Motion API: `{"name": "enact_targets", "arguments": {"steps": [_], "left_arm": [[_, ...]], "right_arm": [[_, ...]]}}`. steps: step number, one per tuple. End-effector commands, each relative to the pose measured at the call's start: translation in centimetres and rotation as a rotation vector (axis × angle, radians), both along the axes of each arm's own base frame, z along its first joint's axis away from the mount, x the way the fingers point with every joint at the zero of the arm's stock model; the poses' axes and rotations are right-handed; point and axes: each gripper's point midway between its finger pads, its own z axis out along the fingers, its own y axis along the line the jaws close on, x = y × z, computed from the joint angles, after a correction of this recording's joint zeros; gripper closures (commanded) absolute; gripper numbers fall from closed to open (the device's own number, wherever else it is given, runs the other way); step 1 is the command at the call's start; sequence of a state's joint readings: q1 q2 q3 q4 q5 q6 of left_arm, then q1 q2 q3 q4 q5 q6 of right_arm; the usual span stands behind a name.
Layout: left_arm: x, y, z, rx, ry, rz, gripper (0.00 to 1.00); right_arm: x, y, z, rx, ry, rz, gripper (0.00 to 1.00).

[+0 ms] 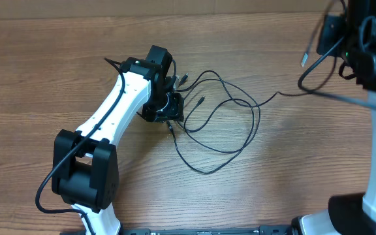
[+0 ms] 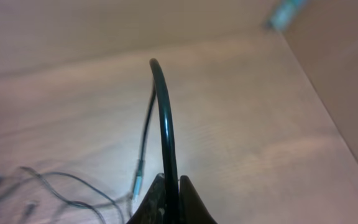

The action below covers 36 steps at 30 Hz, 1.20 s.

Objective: Untangle cables
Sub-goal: 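Grasp one cable with the right gripper and pull it to the right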

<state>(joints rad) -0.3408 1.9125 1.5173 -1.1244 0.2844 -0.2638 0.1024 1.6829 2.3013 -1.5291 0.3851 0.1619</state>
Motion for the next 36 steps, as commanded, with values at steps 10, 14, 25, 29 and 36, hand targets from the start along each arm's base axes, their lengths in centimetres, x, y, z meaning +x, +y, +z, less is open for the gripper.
{"name": "enact_targets", "arguments": {"steps": [10,14,25,29,36], "left_arm": [[1.3,-5.0,1.3,-0.24,-0.056,-0.045,0.34],[2.3,-9.5,2.4,-0.321,-0.181,-0.146,0.27],[0.8,-17.8,2.4,-0.235,-0.43,-0.357,0.12],[-0.6,-19.9,0.7,-0.188,-0.445,-0.411,0.08],[-2.6,-22.9,-3.5,-0.181,-0.415,-0.491,0.1]], "right_arm": [[-1.0,-12.7,-10.4,0.272,0.292,-0.43,0.96],[-1.5,-13.1,-11.5,0.34,0.316,-0.442,0.55],[-1.1,-11.5,-11.8,0.417,0.325,-0.378,0.05],[-1.1,-11.4,-11.8,0.422,0.326,-0.375,0.04],[-1.1,-11.3,-11.8,0.426,0.329,-0.375,0.04]]}}
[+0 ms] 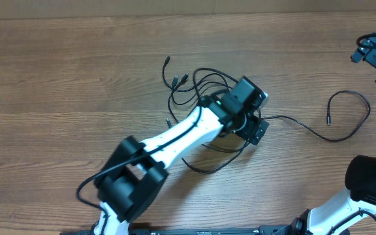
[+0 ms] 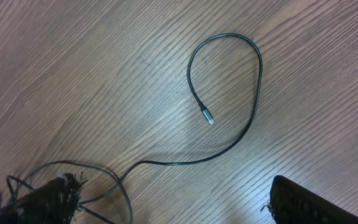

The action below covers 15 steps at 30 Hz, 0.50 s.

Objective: Untangle cables
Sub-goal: 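Grasp one cable with the right gripper and pull it to the right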

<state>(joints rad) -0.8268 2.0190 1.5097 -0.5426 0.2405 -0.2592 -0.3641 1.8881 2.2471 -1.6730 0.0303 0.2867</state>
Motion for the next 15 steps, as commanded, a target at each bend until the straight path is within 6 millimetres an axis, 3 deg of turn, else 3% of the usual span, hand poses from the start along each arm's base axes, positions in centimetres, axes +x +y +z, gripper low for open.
{"name": "enact_targets", "arguments": {"steps": [1,10,15], "left_arm": [[-0.1,-0.7,-3.2,0.047,-0.006,-0.017,0.1],[-1.8,-0.6,-7.6,0.121,0.064,-0.044,0.25],[-4.4,-0.3,-8.3,0.182,0.112,-0.082,0.46]], "right_arm": [[0.1,0.3,-0.1,0.009,-0.001,0.013,0.04],[0.1,0.3,-0.1,0.009,0.0,0.013,0.04],[0.4,0.2,0.0,0.004,-0.011,0.013,0.04]]}}
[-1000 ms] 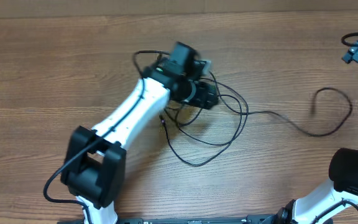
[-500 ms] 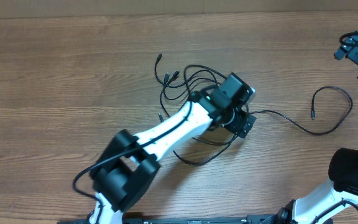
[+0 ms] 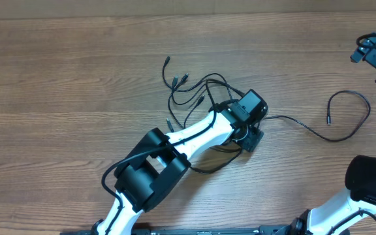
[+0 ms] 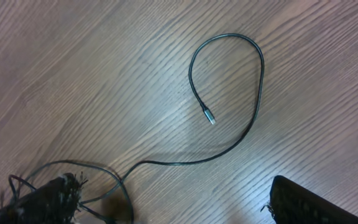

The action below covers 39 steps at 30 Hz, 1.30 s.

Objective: Untangle cables
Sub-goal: 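Grasp one cable with the right gripper and pull it to the right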

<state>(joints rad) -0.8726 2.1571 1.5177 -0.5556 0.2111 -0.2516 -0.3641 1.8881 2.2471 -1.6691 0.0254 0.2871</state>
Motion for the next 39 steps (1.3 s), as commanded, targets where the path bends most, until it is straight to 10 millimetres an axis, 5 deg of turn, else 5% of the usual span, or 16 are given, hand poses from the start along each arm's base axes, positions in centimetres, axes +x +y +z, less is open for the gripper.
{"name": "enact_targets", "arguments": {"steps": [1,11,16,23,32,39], "left_arm": [[-2.7,0.0,-1.9,0.065,0.048,-0.048,0.51],[-3.9,0.3,-2.3,0.14,0.008,-0.059,0.67],[-3.5,0.6,-2.5,0.183,-0.043,-0.047,0.96],[-2.0,1.9,-1.9,0.285,-0.166,-0.016,0.96],[4.2,8.0,7.5,0.346,-0.323,0.252,0.96],[7.6,16.5,15.5,0.283,-0.344,0.5,0.96]], "right_arm": [[0.3,0.2,0.0,0.001,-0.007,0.012,0.04],[0.2,0.2,-0.1,0.003,-0.003,0.012,0.04],[0.1,0.2,-0.1,0.003,0.0,0.012,0.04],[0.1,0.2,-0.1,0.003,0.0,0.012,0.04],[0.1,0.2,-0.1,0.004,0.0,0.012,0.04],[0.6,1.3,0.0,0.062,-0.027,0.035,0.04]]}}
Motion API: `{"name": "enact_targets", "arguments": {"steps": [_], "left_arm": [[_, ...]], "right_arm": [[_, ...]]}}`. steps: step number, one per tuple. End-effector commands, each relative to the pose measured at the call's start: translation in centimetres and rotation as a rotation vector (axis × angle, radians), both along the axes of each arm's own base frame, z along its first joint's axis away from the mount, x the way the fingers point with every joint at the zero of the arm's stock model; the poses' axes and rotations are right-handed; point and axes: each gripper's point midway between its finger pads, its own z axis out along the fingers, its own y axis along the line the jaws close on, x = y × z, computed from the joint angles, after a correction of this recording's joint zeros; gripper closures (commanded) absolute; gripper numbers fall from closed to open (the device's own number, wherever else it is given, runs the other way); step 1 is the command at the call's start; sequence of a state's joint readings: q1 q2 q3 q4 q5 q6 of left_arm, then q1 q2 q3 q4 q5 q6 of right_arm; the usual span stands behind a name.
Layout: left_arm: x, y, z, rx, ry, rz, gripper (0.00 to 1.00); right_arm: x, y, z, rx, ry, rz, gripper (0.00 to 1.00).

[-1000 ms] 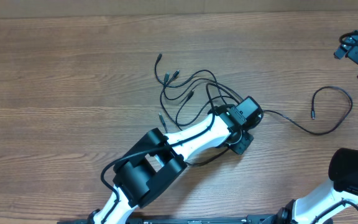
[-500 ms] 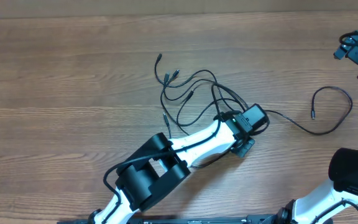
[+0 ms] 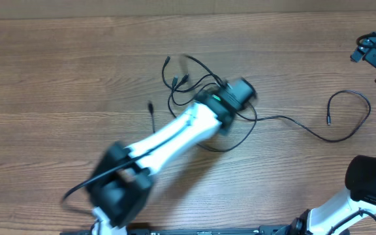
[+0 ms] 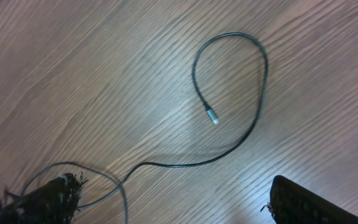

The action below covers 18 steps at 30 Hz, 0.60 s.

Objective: Untangle cables

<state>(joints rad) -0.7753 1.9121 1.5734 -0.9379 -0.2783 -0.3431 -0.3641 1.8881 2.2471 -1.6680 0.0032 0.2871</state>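
Note:
A tangle of thin black cables lies mid-table. One strand runs right from it and ends in a loop with a silver-tipped connector. My left gripper, motion-blurred, is at the tangle's right edge; its jaws cannot be made out. A loose cable end lies left of the arm. My right gripper hangs high over the loop, open wide, with nothing between its fingers.
The left arm crosses the table diagonally from its base at the front left. The right arm and its base fill the far right edge. Bare wooden tabletop lies around the cables.
My left gripper has moved a little toward the table's far side at the tangle's right edge and is blurred. A cable end now lies left of the arm. The right gripper stays open.
First my right gripper was shut on a black cable held up at the right, with the left gripper at the tangle's left side. Then the right gripper was open, that cable lying looped on the table, and the left gripper was at the tangle's right side, where it still is.

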Motion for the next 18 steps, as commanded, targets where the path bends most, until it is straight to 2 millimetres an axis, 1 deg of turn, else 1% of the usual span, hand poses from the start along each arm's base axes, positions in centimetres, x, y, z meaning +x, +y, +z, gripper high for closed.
{"name": "enact_targets", "arguments": {"steps": [1,4,6,7,9,12,15,17,18], "left_arm": [[2.7,4.9,6.5,-0.073,-0.124,0.161,0.96],[3.8,9.5,8.3,-0.079,-0.144,0.267,0.96],[4.4,12.2,8.9,-0.09,-0.149,0.361,0.96],[4.9,14.3,9.1,-0.1,-0.153,0.44,0.96],[5.5,16.7,9.2,-0.107,-0.16,0.517,0.96],[6.4,19.5,9.4,-0.113,-0.178,0.598,0.96],[7.1,21.6,9.6,-0.129,-0.198,0.674,0.96],[7.3,22.5,9.6,-0.154,-0.205,0.738,0.96],[7.4,22.7,9.6,-0.173,-0.204,0.761,0.96]], "right_arm": [[0.6,1.2,0.0,0.051,-0.024,0.044,0.04],[0.9,1.9,0.1,0.077,-0.04,0.096,0.04],[0.9,1.9,0.1,0.077,-0.039,0.096,0.04],[0.9,1.9,0.1,0.077,-0.04,0.096,0.04],[0.9,1.9,0.1,0.077,-0.039,0.096,0.04],[0.9,1.9,0.1,0.077,-0.04,0.096,0.04],[0.9,1.9,0.1,0.076,-0.04,0.096,0.04],[0.9,1.9,0.1,0.076,-0.04,0.096,0.04],[0.9,1.9,0.1,0.076,-0.04,0.096,0.04]]}}
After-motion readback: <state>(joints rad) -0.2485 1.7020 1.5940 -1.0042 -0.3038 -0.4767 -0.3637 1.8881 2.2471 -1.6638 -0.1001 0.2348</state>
